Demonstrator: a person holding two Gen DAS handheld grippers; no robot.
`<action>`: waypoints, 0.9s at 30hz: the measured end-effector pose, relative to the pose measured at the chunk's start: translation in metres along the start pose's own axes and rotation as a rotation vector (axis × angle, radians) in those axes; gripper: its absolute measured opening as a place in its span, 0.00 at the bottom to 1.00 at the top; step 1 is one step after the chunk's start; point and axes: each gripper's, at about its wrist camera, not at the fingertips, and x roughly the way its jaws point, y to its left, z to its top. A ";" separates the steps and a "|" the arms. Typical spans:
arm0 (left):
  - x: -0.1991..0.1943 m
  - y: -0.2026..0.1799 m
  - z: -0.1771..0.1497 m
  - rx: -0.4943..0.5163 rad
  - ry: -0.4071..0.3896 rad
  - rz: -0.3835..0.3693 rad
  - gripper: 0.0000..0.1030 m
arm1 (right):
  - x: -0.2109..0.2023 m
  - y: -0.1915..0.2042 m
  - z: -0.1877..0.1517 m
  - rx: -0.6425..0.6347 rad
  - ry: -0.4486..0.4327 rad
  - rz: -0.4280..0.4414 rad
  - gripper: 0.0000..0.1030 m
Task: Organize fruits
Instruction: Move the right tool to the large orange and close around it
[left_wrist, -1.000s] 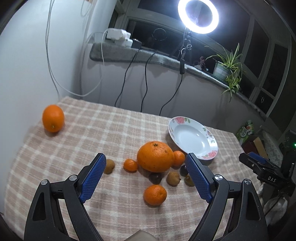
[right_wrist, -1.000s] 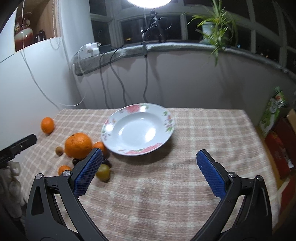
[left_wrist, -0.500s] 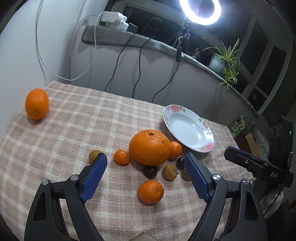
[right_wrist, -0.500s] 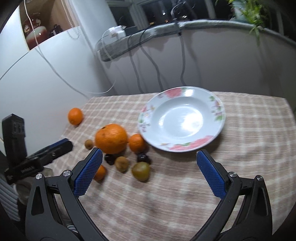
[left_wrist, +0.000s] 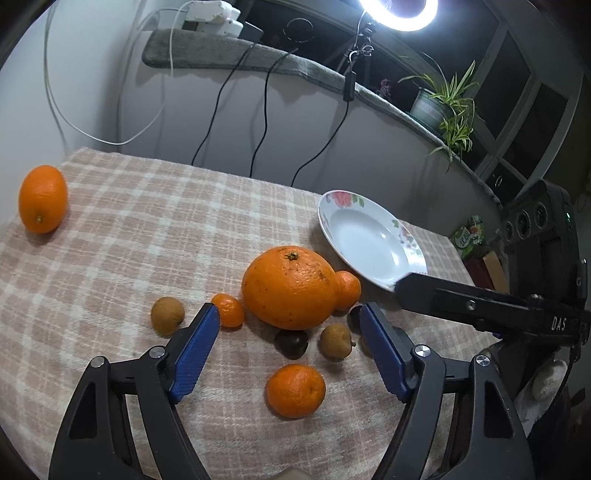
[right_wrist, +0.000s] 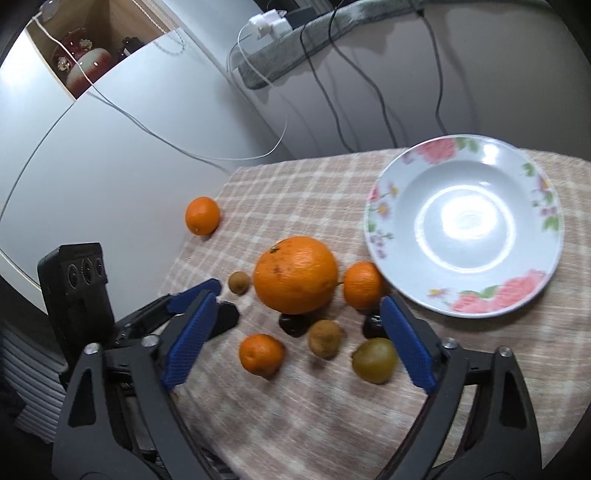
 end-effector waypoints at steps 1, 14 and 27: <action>0.002 -0.001 0.001 0.006 0.006 -0.003 0.75 | 0.004 0.000 0.002 0.011 0.008 0.010 0.88; 0.025 0.004 0.008 0.008 0.050 -0.009 0.66 | 0.039 -0.011 0.016 0.118 0.079 0.092 0.76; 0.031 -0.001 0.014 0.053 0.093 -0.049 0.64 | 0.053 -0.005 0.021 0.100 0.113 0.086 0.69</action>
